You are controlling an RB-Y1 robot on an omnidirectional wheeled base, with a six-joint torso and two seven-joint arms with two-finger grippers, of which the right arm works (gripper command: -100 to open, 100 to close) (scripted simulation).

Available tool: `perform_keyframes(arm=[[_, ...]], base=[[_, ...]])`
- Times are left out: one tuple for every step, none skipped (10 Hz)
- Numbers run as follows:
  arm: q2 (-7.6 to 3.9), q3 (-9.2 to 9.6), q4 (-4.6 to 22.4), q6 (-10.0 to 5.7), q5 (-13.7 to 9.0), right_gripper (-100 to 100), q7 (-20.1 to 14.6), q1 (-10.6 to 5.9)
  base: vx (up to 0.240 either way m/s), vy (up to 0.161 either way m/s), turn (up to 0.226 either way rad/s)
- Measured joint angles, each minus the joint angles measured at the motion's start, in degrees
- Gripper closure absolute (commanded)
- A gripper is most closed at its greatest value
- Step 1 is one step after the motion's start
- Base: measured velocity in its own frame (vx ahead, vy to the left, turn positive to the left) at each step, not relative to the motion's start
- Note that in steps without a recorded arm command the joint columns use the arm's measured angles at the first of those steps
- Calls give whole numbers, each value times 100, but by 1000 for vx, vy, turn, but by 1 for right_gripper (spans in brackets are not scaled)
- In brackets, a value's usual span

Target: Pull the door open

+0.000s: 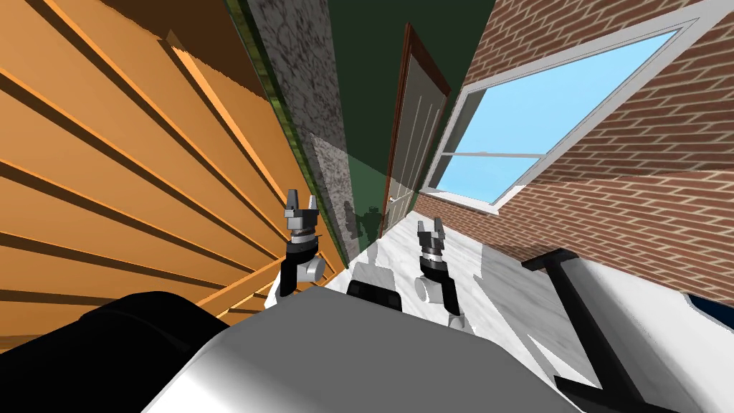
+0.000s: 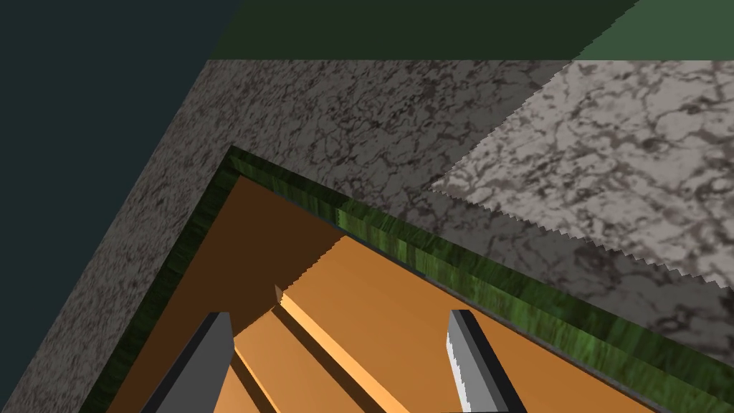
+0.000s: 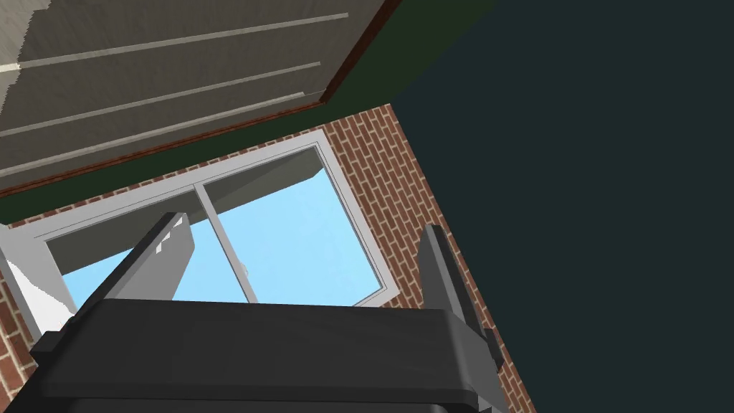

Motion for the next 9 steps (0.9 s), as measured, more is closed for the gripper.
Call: perform_keyframes(arm=[[-31,64,90,-34,-55,-100,-15,-18],[-66,111,211,-55,-119,-100,-35,-76],[-93,161,382,-89,-182,-100,-58,-165],[-124,225,464,-108,-242,-100,-71,-184],[-137,296,594,-134,-296,-100,-75,-237],[-156,372,766,-199,-347,-100,-87,-291],[-197,427,876,-232,-413,-100,-108,-332],[-246,481,980,-258,-479,-100,-136,-363],[-270,548,1098,-289,-536,-100,-148,-402]], base=[[69,-63,153],[68,-74,131],[78,-67,152],[89,-69,146],[76,-70,137],[72,-81,132],[71,-88,127],[62,-76,109],[62,-75,144]])
